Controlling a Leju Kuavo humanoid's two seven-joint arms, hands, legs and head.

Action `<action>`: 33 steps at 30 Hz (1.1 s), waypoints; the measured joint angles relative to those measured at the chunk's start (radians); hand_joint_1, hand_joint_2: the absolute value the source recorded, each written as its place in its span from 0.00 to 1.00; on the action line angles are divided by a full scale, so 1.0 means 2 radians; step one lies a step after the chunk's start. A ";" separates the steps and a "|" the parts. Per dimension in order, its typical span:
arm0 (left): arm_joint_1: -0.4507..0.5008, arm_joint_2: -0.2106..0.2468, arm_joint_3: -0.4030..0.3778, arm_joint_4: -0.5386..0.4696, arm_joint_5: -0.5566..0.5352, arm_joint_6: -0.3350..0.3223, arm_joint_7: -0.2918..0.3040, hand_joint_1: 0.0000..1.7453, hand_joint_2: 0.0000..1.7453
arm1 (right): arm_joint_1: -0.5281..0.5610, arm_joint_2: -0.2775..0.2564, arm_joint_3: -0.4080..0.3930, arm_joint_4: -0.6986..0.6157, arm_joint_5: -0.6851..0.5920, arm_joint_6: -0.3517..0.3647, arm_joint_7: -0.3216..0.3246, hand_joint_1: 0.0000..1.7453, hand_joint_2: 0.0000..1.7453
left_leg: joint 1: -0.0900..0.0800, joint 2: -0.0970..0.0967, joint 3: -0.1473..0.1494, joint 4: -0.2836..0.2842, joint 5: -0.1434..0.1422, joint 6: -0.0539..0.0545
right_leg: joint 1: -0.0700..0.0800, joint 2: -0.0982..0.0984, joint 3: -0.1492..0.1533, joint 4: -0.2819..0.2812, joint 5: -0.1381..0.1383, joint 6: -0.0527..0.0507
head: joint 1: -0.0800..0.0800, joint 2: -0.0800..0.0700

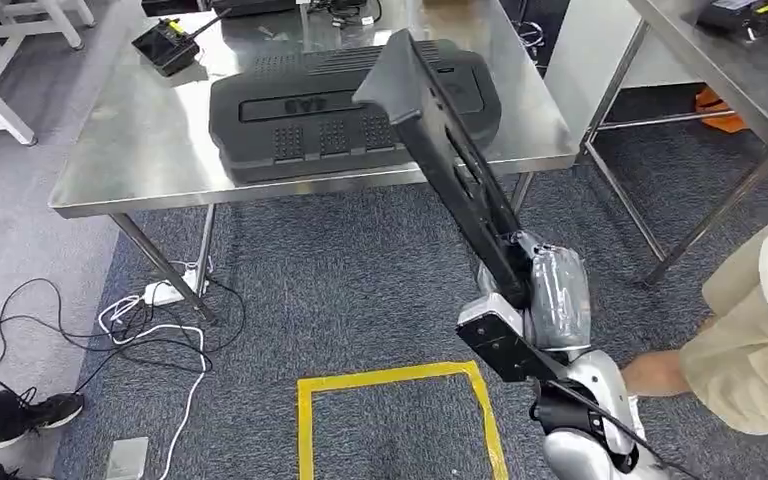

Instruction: Take the parts from the cabinet and place them on the table.

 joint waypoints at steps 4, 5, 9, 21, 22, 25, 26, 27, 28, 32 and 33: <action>-0.002 0.000 -0.001 0.000 -0.002 0.000 0.005 0.00 1.00 | 0.003 0.000 0.000 0.000 0.002 -0.001 0.001 1.00 1.00 | -0.001 -0.001 0.058 -0.133 0.065 0.008 | 0.000 0.002 0.010 -0.001 -0.007 0.007 | -0.004 0.000; -0.003 0.000 -0.001 0.000 -0.002 0.000 0.005 0.00 1.00 | 0.003 0.000 0.000 0.000 0.002 -0.001 0.001 1.00 1.00 | -0.005 -0.001 0.057 -0.142 0.066 0.010 | 0.001 0.003 0.008 0.001 -0.008 0.010 | -0.006 0.000; -0.003 0.000 -0.001 0.000 -0.002 0.000 0.006 0.00 1.00 | 0.005 0.000 -0.001 0.000 0.003 -0.001 0.002 1.00 1.00 | -0.002 0.000 0.061 -0.150 0.068 0.023 | -0.002 0.002 0.012 -0.003 -0.012 0.022 | -0.003 0.000; -0.006 0.000 -0.001 0.000 -0.002 0.000 0.006 0.00 1.00 | 0.008 0.000 -0.002 -0.002 0.003 -0.001 0.002 1.00 1.00 | -0.008 -0.001 0.072 -0.144 0.053 0.021 | 0.002 0.002 -0.012 0.006 0.005 0.017 | 0.023 0.000; -0.006 0.000 -0.001 0.000 -0.002 0.000 0.006 0.00 1.00 | 0.008 0.000 -0.002 -0.002 0.003 -0.001 0.002 1.00 1.00 | -0.008 -0.001 0.072 -0.145 0.053 0.020 | 0.002 0.002 -0.013 0.005 0.005 0.016 | 0.020 0.000; -0.006 0.000 -0.001 0.000 -0.002 0.000 0.006 0.00 1.00 | 0.008 0.001 -0.003 -0.002 0.003 -0.001 0.002 1.00 1.00 | -0.006 0.000 0.075 -0.137 0.044 0.010 | 0.000 0.002 -0.008 0.000 0.005 0.008 | 0.017 0.000; -0.007 0.000 -0.001 0.000 -0.002 0.000 0.006 0.00 1.00 | 0.008 0.001 -0.003 -0.002 0.003 -0.001 0.002 1.00 1.00 | -0.006 0.000 0.066 -0.116 0.031 0.007 | -0.001 0.001 -0.006 0.000 0.004 0.005 | 0.011 0.000; -0.007 0.000 -0.001 0.000 -0.002 0.000 0.006 0.00 1.00 | 0.008 0.001 -0.003 -0.003 0.003 -0.001 0.002 1.00 1.00 | -0.005 0.000 0.049 -0.079 0.012 0.005 | -0.001 -0.001 -0.005 0.000 0.003 0.003 | 0.007 0.000; -0.006 0.000 -0.001 0.000 -0.002 0.000 0.006 0.00 1.00 | 0.008 0.001 -0.003 -0.003 0.003 -0.001 0.002 1.00 1.00 | -0.003 0.000 0.028 -0.039 -0.005 0.003 | 0.000 -0.001 -0.004 0.000 0.002 0.002 | 0.005 0.000; -0.005 0.000 -0.001 0.000 -0.002 0.000 0.006 0.00 1.00 | 0.008 0.001 -0.003 -0.002 0.003 -0.001 0.002 1.00 1.00 | -0.002 0.000 0.010 -0.025 0.021 0.005 | 0.000 0.001 0.002 0.001 -0.003 0.003 | -0.001 0.000; -0.005 0.000 -0.001 0.000 -0.002 0.000 0.006 0.00 1.00 | 0.008 0.001 -0.003 -0.002 0.003 -0.001 0.002 1.00 1.00 | -0.003 0.000 0.029 -0.069 0.048 0.008 | 0.000 0.002 0.005 0.000 -0.005 0.004 | -0.002 0.000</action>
